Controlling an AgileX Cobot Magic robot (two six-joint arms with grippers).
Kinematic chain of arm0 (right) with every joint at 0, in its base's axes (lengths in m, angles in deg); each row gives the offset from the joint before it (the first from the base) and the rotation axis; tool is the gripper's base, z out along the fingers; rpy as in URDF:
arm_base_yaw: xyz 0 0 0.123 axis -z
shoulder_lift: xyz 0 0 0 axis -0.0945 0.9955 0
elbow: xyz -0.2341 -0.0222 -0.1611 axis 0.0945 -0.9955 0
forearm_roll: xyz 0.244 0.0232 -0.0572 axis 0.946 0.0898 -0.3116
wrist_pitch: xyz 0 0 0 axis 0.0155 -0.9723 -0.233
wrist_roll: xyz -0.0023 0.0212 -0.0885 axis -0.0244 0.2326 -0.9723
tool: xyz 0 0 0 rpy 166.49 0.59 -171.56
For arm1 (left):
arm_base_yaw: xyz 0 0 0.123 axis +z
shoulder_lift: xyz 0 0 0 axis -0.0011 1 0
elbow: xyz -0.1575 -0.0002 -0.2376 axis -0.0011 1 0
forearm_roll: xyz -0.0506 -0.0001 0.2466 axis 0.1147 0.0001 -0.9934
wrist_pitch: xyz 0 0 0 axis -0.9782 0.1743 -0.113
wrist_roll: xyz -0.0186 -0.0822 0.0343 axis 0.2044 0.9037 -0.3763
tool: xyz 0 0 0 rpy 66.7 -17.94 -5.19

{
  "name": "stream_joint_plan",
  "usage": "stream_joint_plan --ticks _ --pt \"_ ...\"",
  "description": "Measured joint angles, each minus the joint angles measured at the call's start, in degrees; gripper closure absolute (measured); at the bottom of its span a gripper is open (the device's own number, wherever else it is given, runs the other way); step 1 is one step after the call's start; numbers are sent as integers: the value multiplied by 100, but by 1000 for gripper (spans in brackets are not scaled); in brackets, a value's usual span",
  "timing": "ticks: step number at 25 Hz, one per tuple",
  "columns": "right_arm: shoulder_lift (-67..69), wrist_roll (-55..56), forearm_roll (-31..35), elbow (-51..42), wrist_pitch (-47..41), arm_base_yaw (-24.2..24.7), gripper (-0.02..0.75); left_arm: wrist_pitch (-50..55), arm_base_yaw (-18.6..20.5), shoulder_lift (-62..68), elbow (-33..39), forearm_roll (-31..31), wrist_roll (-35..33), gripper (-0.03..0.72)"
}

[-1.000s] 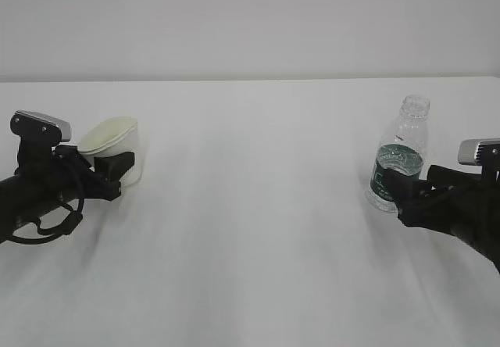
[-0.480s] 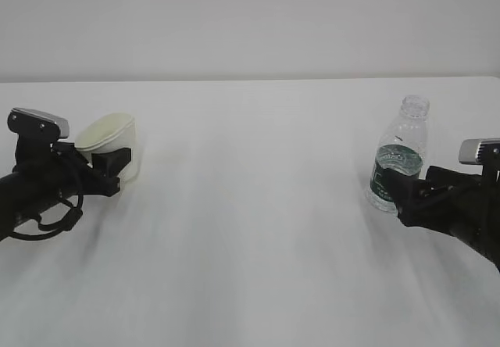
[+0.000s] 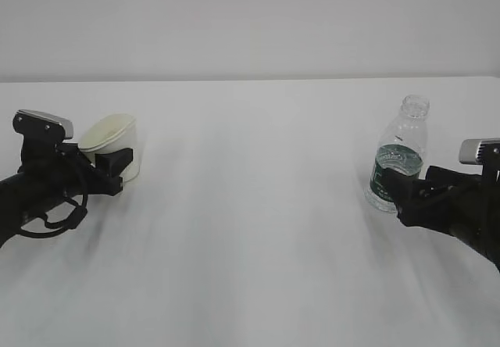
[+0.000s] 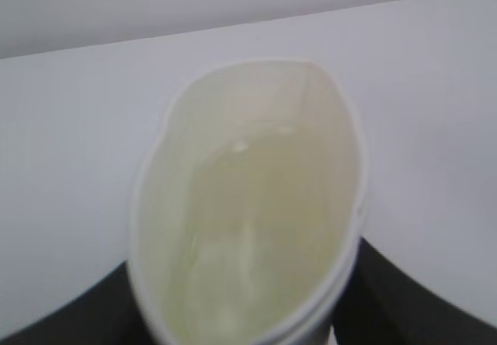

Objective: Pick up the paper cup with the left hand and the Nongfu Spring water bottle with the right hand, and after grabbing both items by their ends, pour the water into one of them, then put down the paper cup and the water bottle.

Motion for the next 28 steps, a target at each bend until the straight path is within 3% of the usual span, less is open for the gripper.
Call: stream_joint_plan --ticks 12,19,28 --pt "0 4 -21 0 0 0 149 -174 106 202 -137 -75 -12 304" --pt "0 4 -21 0 0 0 149 -174 106 202 -137 -134 -12 208" --pt "0 4 -21 0 0 0 150 -174 106 214 -137 -134 -12 193"
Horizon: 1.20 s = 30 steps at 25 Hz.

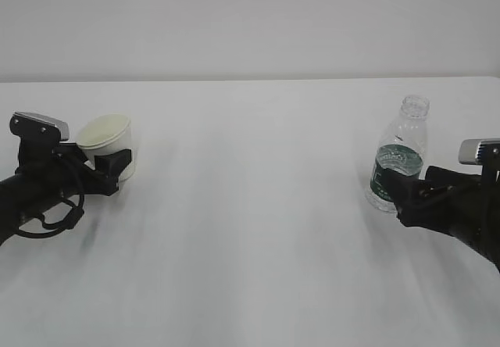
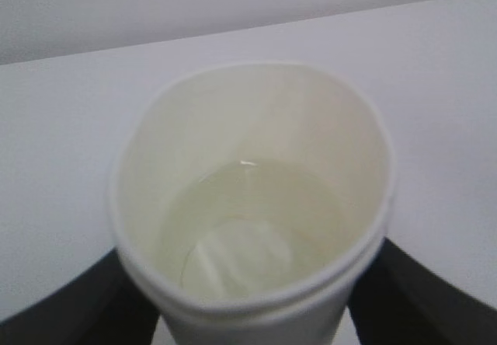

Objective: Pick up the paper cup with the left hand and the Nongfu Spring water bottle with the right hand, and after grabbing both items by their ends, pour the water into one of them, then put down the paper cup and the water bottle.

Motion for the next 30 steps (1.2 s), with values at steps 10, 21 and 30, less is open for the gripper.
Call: stream_joint_plan --ticks 10,21,30 --pt "0 0 0 0 0 0 150 0 0 0 0 0 -2 150" --pt "0 13 0 0 0 0 150 0 0 0 0 0 -2 90" --pt "0 27 -13 0 0 0 150 0 0 0 0 -119 -2 109"
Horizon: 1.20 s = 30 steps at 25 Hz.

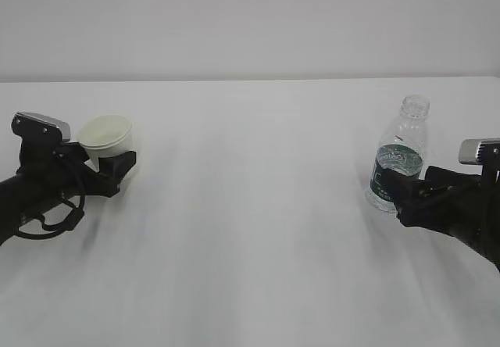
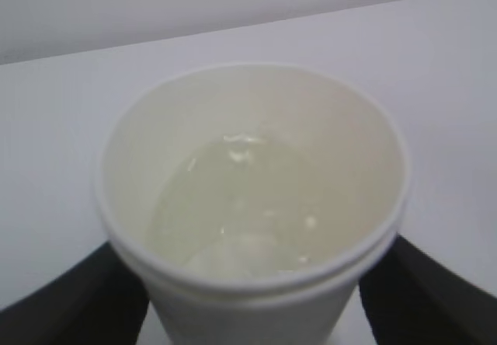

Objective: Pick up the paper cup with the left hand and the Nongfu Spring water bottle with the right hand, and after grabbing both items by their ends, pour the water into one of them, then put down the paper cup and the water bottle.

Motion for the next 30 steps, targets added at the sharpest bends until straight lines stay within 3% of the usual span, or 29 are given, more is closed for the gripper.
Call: stream_joint_plan --ticks 7,14,30 --pt "0 14 0 0 0 0 150 0 0 0 0 -23 0 106" --pt "0 14 0 0 0 0 150 0 0 0 0 -36 0 3" --pt "0 24 0 0 0 0 150 0 0 0 208 -81 0 -1"
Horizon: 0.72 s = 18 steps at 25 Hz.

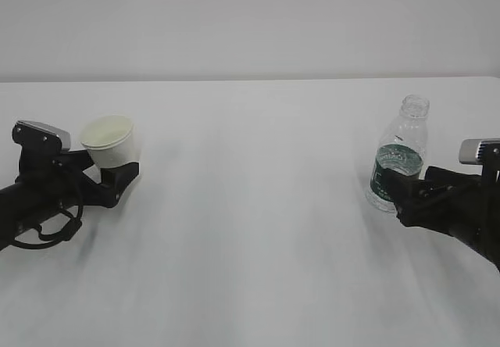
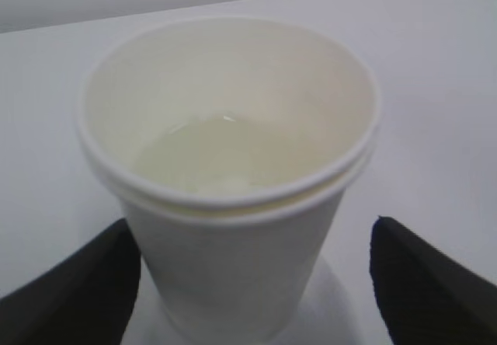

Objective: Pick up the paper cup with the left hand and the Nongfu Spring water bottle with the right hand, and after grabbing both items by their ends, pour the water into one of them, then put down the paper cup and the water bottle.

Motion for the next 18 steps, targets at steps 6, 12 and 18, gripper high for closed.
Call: stream_joint_plan --ticks 6,12,18 --pt "0 0 -13 0 0 0 150 0 0 -164 61 0 0 -1" --pt "0 43 -229 0 0 0 150 0 0 -223 253 113 0 -1" --pt "-100 232 -509 -10 0 0 150 0 0 -588 658 299 0 -1"
